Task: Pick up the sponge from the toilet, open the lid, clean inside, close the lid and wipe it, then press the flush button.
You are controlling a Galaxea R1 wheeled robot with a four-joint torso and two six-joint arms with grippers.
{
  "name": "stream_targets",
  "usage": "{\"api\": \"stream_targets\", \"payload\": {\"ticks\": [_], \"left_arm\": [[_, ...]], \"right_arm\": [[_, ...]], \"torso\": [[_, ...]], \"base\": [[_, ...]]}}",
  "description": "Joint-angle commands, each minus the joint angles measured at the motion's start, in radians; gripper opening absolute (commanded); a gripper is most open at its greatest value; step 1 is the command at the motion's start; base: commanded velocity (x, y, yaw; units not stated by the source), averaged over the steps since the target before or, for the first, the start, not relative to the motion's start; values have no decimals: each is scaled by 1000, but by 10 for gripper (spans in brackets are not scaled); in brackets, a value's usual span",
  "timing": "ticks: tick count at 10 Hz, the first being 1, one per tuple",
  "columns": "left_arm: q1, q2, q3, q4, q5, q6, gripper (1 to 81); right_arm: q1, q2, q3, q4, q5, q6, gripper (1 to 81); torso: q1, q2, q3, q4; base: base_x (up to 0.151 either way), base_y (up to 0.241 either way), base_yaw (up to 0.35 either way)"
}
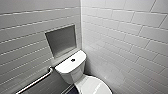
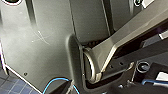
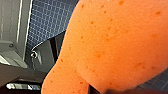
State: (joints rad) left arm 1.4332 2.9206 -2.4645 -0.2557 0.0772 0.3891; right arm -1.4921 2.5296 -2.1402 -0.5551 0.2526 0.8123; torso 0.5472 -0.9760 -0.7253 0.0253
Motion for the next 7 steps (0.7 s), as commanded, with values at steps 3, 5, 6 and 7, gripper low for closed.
{"api": "stream_targets", "payload": {"ticks": [3,5,6,7], "left_arm": [[-15,43,-77,6,81,4,811],[-15,46,-87,6,81,5,811],[-16,46,-87,7,81,4,811],[-15,46,-87,6,81,4,811]], "right_arm": [[-20,54,-95,-51,-33,-2,10],[-20,67,-105,-52,-33,-2,10],[-23,73,-107,-62,-33,-2,10],[-24,80,-110,-65,-33,-4,10]], "torso": [[-110,170,0,0],[-155,241,68,0],[-175,272,90,0],[-195,301,120,0]], "base": [[0,0,0],[0,0,0],[0,0,0],[0,0,0]]}}
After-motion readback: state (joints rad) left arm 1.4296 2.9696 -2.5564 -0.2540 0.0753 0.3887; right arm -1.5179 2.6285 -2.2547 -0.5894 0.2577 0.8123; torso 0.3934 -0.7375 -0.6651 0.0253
